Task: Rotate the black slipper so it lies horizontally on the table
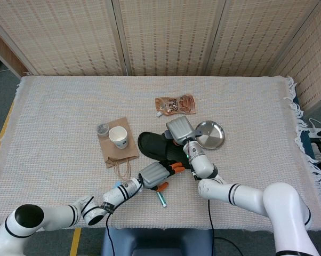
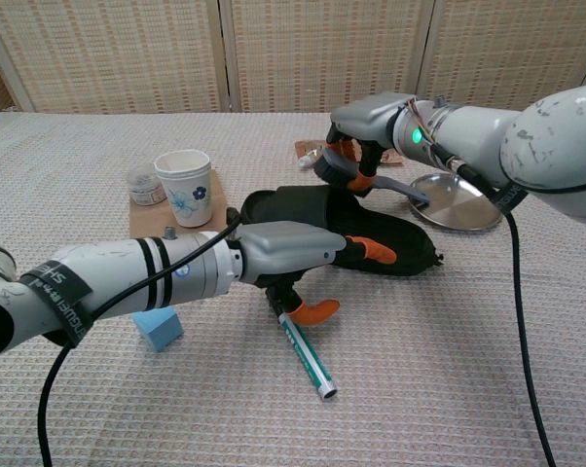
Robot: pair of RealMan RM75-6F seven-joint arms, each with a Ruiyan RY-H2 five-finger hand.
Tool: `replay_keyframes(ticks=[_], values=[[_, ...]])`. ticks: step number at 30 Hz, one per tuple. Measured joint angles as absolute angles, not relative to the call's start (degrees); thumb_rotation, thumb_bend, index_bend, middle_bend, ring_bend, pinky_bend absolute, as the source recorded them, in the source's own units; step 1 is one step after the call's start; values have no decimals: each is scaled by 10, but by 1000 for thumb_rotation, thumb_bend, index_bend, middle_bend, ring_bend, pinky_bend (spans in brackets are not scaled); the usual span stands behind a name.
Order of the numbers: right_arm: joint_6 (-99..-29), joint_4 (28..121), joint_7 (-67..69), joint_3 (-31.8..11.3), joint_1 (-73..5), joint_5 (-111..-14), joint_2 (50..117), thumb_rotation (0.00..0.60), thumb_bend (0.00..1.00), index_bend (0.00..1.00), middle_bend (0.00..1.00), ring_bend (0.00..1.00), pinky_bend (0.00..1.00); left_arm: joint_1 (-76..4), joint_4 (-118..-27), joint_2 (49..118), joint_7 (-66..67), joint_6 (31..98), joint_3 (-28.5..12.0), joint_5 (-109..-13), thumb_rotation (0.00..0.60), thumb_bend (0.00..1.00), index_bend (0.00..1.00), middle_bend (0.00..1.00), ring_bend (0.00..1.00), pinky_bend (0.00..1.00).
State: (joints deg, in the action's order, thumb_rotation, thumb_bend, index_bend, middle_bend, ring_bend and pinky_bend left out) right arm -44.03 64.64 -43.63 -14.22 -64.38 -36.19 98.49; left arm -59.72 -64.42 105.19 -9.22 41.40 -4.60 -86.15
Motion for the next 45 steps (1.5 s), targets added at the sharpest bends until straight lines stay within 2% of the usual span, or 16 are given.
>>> replay_keyframes(ticks=[10,23,38,42,45], values=[[-449,657,-393,-151,-647,-385,984,600,440,905,620,578,897,-598,-649,1047,-96,421,-43,-865,600,569,0,0,0,117],[-444,658,-448,-111,-650,-341,961,600,440,905,620,578,897,-603,-636,1054,-99,416,-43,-862,600,571,0,0,0,117],[-459,666,-404,-132,-663,-370,977,600,440,905,620,578,897,-602,-643,1045,-99,427,-43,-866,600,573,0,0,0,117],[-465,661,-400,-127,-659,-390,978,600,440,905,620,578,897,-601,-648,1042,-97,426,-41,-864,600,572,0,0,0,117],[-461,661,-426,-115,-659,-368,974,600,440,905,620,578,897,-601,-649,1042,-92,424,-40,-862,600,572,0,0,0,118]])
